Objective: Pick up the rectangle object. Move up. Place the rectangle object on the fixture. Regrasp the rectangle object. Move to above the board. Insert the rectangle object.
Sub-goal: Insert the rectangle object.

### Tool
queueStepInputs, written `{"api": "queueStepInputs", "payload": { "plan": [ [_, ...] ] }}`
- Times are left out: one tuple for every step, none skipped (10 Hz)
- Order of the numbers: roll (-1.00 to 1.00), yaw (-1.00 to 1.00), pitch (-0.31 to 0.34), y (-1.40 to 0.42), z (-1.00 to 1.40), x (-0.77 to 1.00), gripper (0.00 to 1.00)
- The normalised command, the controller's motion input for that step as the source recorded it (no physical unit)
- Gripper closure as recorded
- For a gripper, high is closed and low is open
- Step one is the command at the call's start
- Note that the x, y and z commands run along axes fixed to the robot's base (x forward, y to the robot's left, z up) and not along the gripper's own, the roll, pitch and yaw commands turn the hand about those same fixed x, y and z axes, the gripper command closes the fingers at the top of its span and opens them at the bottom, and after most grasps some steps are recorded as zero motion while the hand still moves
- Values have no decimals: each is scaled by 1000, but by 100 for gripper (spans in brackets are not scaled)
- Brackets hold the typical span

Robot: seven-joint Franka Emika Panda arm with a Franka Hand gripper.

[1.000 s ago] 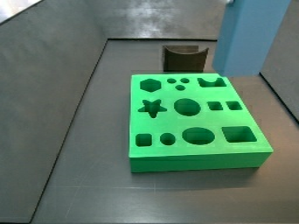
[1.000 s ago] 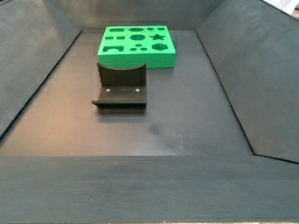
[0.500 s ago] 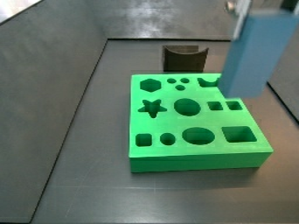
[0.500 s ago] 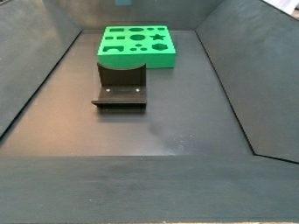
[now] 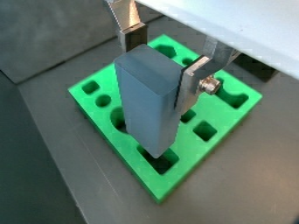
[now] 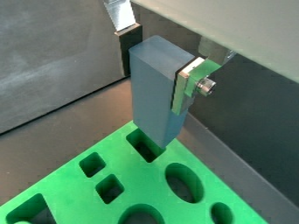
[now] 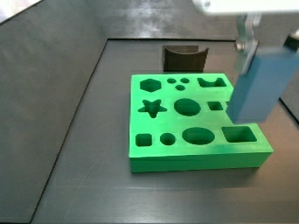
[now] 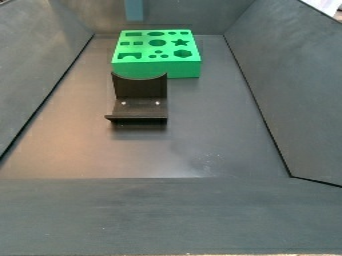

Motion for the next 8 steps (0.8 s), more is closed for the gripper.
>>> {"api": "queueStepInputs", "payload": {
  "plan": [
    [114,0,63,0,-180,617,100],
    [140,0,83,0,-140,469,100],
    [43,0,64,0,-60,389,100],
    [133,-11,49,54,-283,417,100],
    [79,-11,44,49,-229,389,100],
    [37,0,37,40,-114,329,100],
    [16,-23,36,-23,0,14,100],
    [0,-17,14,0,0,91,100]
  ]
}}
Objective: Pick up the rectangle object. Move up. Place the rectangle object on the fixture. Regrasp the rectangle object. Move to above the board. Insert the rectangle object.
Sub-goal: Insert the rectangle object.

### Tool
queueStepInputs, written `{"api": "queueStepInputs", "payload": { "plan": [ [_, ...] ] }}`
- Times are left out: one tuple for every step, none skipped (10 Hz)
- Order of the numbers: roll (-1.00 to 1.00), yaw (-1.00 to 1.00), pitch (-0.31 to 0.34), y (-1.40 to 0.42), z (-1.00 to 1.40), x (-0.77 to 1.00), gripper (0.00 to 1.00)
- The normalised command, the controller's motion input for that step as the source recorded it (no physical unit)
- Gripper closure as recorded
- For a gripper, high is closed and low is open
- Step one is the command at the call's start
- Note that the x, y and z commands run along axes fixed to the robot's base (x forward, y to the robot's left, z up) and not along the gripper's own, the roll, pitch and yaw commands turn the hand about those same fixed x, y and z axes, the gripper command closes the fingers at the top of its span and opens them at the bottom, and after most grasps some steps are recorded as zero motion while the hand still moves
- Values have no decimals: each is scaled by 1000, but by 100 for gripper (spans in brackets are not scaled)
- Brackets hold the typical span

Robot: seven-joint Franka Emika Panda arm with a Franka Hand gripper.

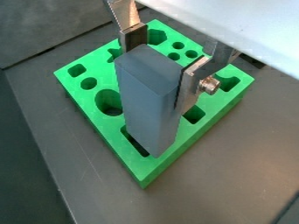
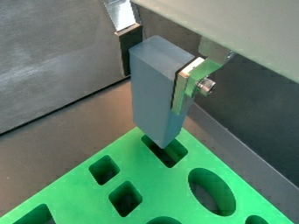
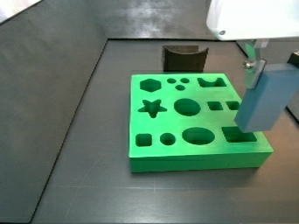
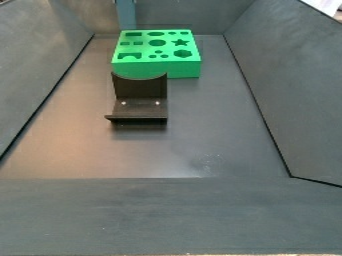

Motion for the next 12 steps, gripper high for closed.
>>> {"api": "queueStepInputs", "payload": {
  "plan": [
    [89,-106,13,0,-300,46,100],
    [0,-97,0,0,-197,74,100],
    [0,-77,7,0,0,60,100],
    [0,-31,3,0,-17,46,100],
    [0,0,0,0,-60,37,100],
    [0,-83,0,0,-97,0,100],
    [0,-137,0,0,-120,0,100],
    [0,-137,0,0,-71,0,100],
    [0,-94,0,0,-23,0,100],
    [0,-114,0,0,-54,0,100],
    [0,-131,0,0,-80,0,100],
    [0,-120,0,0,-86,0,100]
  ]
}}
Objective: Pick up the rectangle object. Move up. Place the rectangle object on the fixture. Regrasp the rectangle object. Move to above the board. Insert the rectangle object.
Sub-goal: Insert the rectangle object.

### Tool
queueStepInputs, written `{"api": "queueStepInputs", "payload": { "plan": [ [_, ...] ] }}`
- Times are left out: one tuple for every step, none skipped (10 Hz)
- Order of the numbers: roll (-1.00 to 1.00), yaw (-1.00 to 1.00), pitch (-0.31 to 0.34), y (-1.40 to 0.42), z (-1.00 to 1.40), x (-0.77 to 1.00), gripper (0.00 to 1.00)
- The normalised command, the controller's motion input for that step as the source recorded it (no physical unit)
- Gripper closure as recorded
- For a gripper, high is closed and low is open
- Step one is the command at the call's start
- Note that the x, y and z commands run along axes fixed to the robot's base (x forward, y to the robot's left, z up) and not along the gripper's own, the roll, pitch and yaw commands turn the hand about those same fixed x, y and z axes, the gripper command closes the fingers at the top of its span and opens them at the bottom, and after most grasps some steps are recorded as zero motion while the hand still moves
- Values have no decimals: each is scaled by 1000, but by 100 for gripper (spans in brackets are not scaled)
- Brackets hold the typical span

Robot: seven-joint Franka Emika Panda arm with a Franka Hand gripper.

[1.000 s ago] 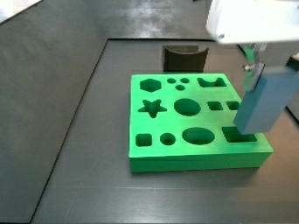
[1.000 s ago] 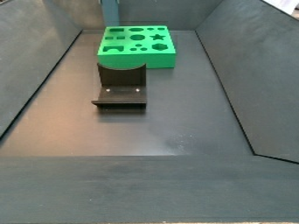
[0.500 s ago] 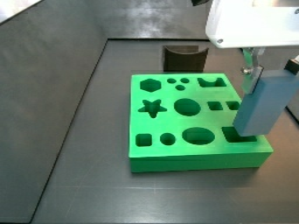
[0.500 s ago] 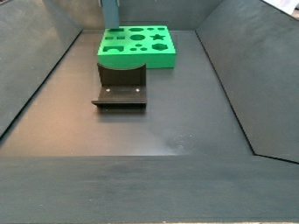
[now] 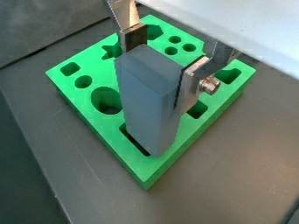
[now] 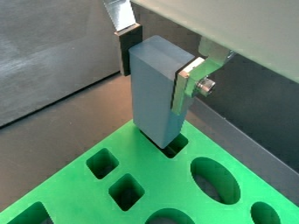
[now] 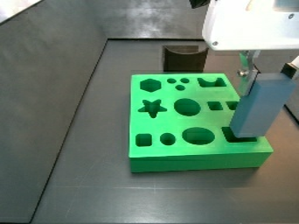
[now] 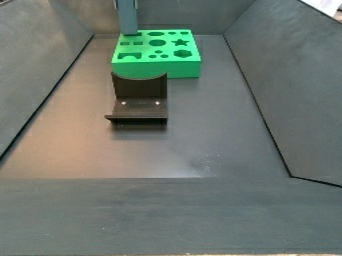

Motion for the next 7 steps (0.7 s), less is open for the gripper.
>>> {"api": "queueStepInputs", "payload": {
  "plan": [
    [0,-103,0,0,-100,0,100],
    [0,-97,0,0,-97,0,100],
    [0,-117,0,0,-131,-14,100],
    [0,-114,0,0,-129,0,100],
    [0,-114,0,0,-129,0,100],
    [0,-120,0,0,-137,0,100],
    [0,-126,0,0,-140,0,100]
  ]
}}
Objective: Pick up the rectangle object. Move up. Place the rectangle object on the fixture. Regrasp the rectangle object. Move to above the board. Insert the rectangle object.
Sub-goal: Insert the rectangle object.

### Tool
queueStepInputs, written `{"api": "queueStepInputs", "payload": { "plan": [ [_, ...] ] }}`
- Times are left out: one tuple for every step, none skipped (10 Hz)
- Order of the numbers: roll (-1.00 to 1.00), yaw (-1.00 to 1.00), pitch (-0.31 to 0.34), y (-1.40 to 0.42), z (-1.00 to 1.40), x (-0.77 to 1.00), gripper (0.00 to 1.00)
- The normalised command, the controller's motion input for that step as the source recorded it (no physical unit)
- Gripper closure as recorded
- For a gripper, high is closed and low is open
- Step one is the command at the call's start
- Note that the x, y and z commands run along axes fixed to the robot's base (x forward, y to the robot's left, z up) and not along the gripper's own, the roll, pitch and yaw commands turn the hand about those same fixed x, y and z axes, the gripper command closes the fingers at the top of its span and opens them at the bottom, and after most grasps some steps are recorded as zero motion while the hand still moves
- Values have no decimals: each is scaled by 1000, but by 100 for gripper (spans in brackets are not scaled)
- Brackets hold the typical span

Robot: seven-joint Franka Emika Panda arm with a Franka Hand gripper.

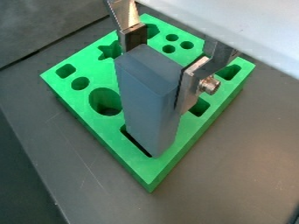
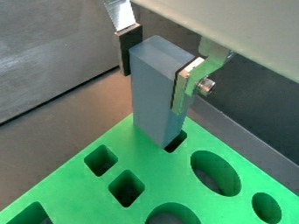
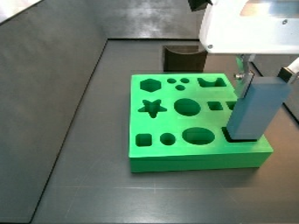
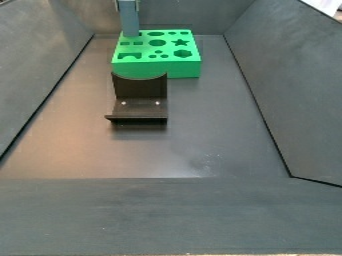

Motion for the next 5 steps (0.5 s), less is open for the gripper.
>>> {"api": "queueStepInputs", "payload": {
  "plan": [
    [0,-126,0,0,-160,0,100],
    [0,-111,0,0,-129,0,100],
    [0,-86,0,0,-117,0,100],
    [0,-26,0,0,-123,-17,100],
    [0,0,0,0,-111,0,100]
  ]
}}
